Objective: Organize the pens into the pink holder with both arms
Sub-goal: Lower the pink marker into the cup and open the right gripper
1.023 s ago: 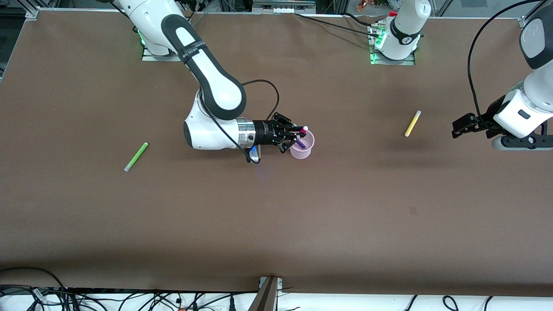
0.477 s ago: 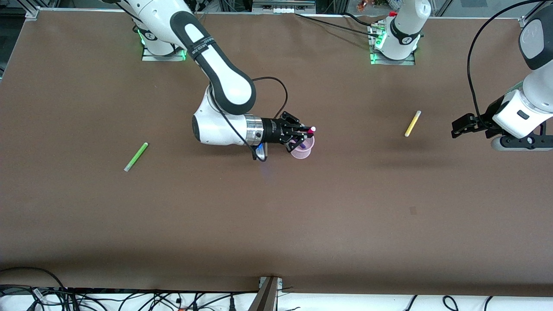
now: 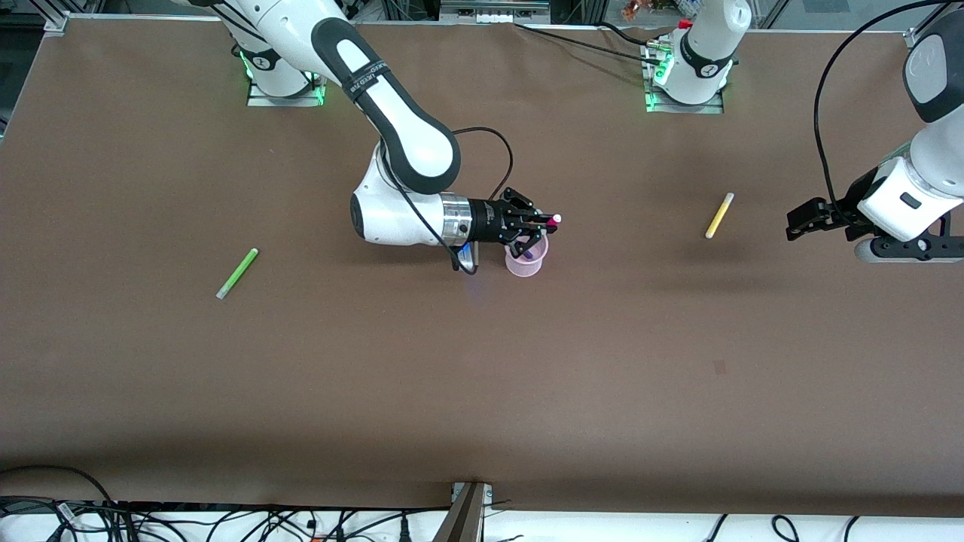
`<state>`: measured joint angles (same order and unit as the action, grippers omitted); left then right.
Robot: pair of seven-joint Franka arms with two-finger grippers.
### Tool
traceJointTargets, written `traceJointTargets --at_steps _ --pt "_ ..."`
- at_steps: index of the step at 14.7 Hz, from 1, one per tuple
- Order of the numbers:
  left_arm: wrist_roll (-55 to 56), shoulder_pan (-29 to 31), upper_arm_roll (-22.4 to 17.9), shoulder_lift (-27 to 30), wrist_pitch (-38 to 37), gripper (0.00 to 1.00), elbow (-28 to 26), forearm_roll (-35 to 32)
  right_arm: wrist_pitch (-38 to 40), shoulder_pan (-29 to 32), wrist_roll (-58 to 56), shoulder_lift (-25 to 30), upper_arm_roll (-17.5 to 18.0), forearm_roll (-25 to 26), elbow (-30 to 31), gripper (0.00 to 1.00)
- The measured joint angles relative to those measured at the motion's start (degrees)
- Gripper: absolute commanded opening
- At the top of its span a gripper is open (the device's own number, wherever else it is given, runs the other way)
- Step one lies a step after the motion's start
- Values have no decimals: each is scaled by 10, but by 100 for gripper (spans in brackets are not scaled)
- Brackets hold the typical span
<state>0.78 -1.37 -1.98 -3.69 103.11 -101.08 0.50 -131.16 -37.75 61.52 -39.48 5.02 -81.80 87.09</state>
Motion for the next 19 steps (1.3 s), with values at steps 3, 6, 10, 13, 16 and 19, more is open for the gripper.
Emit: traceJointTargets --at_steps 3,6,10,13,16,19 --pt "0 0 0 0 0 100 0 0 -1 -5 -3 -7 0 -1 0 0" --pt "0 0 0 0 0 100 0 0 -1 -5 -18 -23 0 -1 0 0" --pt "0 0 0 0 0 100 0 0 -1 -5 -39 -34 -1 -2 0 0" --pt "0 0 0 0 0 100 0 0 -1 -5 -46 -36 -1 -2 0 3" --pt "0 0 0 0 0 100 0 0 -1 -5 -52 -36 -1 -2 0 23" --pt "0 0 0 0 0 100 0 0 -1 -5 -67 -38 -1 -2 0 43"
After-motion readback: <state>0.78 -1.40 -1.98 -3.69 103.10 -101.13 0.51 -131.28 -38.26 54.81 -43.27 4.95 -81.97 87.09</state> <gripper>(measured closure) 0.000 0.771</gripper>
